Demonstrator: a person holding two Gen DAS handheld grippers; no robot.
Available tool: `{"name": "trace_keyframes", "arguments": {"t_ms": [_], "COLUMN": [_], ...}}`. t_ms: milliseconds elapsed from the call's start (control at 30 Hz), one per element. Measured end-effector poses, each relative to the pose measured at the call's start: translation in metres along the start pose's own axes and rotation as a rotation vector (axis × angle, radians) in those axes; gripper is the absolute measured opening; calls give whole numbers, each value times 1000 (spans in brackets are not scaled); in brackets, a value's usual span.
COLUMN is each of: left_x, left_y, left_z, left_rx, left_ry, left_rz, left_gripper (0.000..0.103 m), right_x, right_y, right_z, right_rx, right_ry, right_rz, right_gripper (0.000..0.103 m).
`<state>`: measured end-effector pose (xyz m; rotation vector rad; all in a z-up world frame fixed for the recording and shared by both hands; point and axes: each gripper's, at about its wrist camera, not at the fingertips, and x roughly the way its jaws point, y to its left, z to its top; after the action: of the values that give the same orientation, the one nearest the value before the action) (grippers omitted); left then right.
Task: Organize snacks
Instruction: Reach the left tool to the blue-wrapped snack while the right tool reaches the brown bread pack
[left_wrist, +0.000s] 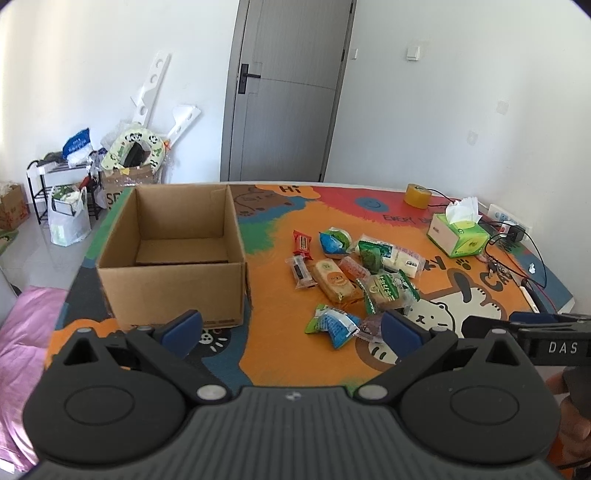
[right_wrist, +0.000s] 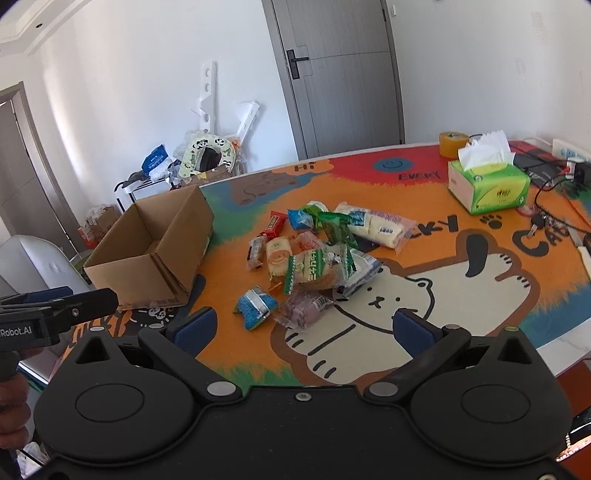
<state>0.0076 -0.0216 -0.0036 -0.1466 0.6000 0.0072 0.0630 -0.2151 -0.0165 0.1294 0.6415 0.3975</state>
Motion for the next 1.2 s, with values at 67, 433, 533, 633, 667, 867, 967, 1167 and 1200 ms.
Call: {"name": "trace_keyframes", "arguments": {"t_ms": [67,433,533,633,667,867,967,1167,1200], "left_x": [8,52,65,78,81,104,115,139,143], "left_y": [0,-4,-6,-7,-8,-12,-13,-17,-18], "left_z": [-2,-8,-10,-12,-13,-14,-14,-13,-13], "left_rx": [-9,-35,-34,-41,-40,-25,-22,-20,-19], "left_ry": [9,46,62,77,79,103,115,148,150], "left_rz": [-8,-41,-43,-55,-58,-72,-81,-86,-85], "left_gripper": [102,102,102,100,99,87,85,75,75], "right_x": [6,39,48,60,63,85,96,110,110], "right_y": [-4,-28,-34,-38,-38,-39,-40,-45,-47], "right_z": [-2,-11,-12,-13,-14,-15,-15,-13,-13], "right_rx": [10,50,57,61,64,77,80,103,108], "right_ry": [6,17,20,37,44,79,93,120,122], "right_rz": [3,-5,5,29,36,78,96,103,103], "right_gripper": [103,103,98,89,88,73,67,57,57]}}
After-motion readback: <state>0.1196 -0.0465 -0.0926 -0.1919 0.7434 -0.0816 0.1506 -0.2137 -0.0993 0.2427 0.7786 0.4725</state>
